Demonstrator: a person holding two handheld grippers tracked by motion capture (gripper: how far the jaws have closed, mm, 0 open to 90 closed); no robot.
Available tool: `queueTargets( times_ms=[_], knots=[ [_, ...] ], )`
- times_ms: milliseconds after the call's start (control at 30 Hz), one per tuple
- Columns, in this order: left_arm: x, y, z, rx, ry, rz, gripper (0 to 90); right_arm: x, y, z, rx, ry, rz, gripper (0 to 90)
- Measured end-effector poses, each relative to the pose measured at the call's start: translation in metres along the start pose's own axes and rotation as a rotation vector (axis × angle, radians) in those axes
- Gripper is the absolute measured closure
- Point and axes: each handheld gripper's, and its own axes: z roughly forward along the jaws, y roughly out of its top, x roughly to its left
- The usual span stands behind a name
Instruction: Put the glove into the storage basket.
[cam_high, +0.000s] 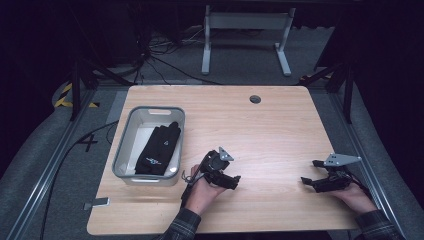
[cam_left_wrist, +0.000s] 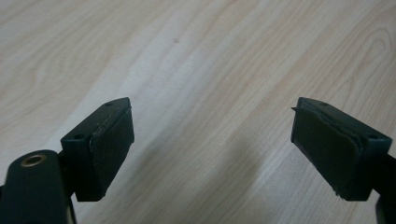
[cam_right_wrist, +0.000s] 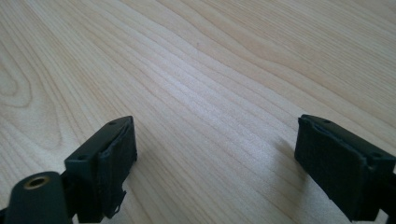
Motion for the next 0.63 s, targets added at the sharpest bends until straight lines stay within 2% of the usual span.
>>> queueTargets(
  times_ms=[100,200,233,267,400,633],
  knots=[
    [-0.005,-0.003,0.009,0.019,-0.004,0.027,10.1,0.000,0.000,0.000,0.000,0.000,0.000,13.2],
    [-0.008,-0.003,0.014,0.028,0.010,0.048,5.4,0.000,0.000,0.000,0.000,0.001,-0.001,13.0],
    [-0.011,-0.004,0.019,0.043,0.033,0.093,2.6,0.000,0.000,0.000,0.000,0.001,-0.001,12.9],
    [-0.012,-0.004,0.020,0.038,0.031,0.100,0.0,0.000,0.000,0.000,0.000,0.001,-0.003,12.9],
    [-0.011,-0.010,0.023,-0.026,0.021,0.108,0.0,0.000,0.000,0.000,0.000,0.001,-0.003,12.8],
    [-0.012,-0.010,0.022,-0.025,0.018,0.110,0.0,0.000,0.000,0.000,-0.001,0.003,-0.002,12.7]
  ],
)
